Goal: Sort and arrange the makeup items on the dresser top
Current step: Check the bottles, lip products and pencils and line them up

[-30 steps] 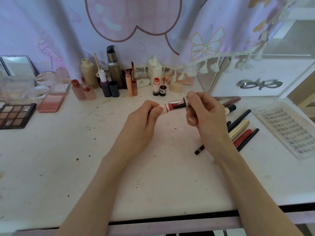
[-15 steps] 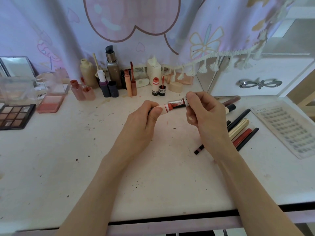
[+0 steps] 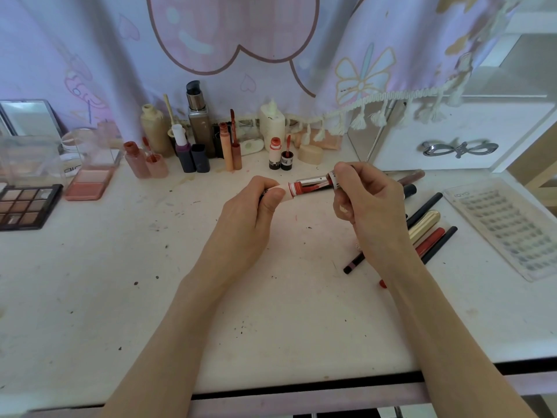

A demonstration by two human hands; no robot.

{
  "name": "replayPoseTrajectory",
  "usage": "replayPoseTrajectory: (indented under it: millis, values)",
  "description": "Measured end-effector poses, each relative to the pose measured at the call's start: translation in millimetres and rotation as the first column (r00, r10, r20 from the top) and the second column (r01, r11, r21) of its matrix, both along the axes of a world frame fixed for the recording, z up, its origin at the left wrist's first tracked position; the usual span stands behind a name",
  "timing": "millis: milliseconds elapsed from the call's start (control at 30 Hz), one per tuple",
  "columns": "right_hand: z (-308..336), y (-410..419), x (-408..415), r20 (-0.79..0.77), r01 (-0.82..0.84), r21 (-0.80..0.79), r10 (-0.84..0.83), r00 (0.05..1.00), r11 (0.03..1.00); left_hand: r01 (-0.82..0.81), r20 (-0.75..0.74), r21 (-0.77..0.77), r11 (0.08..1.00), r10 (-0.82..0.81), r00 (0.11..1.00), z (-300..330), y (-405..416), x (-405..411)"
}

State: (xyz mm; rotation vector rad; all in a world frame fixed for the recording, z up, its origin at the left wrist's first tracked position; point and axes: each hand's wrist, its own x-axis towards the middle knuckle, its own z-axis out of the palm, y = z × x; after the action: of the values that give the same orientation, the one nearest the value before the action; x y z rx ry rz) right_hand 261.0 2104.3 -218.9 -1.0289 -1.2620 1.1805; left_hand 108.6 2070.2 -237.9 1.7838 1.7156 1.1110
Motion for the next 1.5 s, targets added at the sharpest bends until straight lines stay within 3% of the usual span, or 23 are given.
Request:
replayPoseTrajectory:
  millis: [167, 667, 1200, 1500]
  values:
    - [0.1, 1.6, 3.2, -0.019, 0.021, 0.004, -0.021, 1.0, 1.0, 0.029, -0.005, 0.018, 0.999, -0.029, 1.0, -0.7, -0.6, -1.7]
    - [-1.3, 1.7, 1.9, 0.113, 0.006, 0.046, -0.012, 0.993, 0.999, 0.108, -0.037, 0.051, 0.993, -0.107, 0.994, -3.1, -0.3, -1.8]
    - [-0.3, 1.6, 5.9, 0.056, 0.08, 0.048, -0.083, 0.995, 0.996, 0.064, -0.078, 0.069, 0.996, -0.059, 0.995, -3.7, 1.4, -3.6]
    - [-5.6, 1.9, 3.0, 0.19, 0.076, 0.13, -0.1, 0.977, 0.989, 0.053, -0.102, 0.062, 0.997, -0.046, 0.994, -4.2, 1.8, -1.7]
